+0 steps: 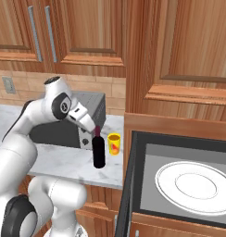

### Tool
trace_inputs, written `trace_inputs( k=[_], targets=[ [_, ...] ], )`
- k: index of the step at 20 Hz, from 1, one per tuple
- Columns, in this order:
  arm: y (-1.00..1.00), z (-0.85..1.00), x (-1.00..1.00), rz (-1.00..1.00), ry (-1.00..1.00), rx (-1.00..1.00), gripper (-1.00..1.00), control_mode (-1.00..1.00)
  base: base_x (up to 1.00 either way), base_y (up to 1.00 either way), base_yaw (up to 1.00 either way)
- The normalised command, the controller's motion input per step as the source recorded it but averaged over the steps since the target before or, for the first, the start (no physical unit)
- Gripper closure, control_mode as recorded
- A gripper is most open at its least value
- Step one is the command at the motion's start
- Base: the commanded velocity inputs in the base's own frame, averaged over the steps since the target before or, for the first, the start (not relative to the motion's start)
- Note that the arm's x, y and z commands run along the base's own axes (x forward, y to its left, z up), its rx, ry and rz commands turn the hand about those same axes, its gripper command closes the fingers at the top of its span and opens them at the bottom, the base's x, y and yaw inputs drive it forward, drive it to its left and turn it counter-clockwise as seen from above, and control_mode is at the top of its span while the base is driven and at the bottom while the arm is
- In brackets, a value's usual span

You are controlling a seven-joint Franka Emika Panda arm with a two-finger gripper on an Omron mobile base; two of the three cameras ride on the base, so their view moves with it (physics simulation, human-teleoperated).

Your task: Place the microwavable item in the microwave. Then, close the microwave door and press the start button.

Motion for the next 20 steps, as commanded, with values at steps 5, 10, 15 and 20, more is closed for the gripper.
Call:
trace_inputs(
  k=[5, 10, 15, 20],
  targets=[
    [0.00, -0.27, 0.28, -0.01, -0.08, -0.06, -1.00, -1.00, 0.00, 0.00, 0.00],
    [-0.01, -0.21, 0.16, 0.00, 0.00, 0.00, -1.00, -1.00, 0.00, 0.00, 0.00],
    [-0.18, -0.05, 0.00, 0.00, 0.03, 0.00, -1.00, -1.00, 0.00, 0.00, 0.00],
    [-0.38, -0.05, 0.00, 0.00, 0.06, 0.00, -1.00, -1.00, 0.00, 0.00, 0.00]
  ],
)
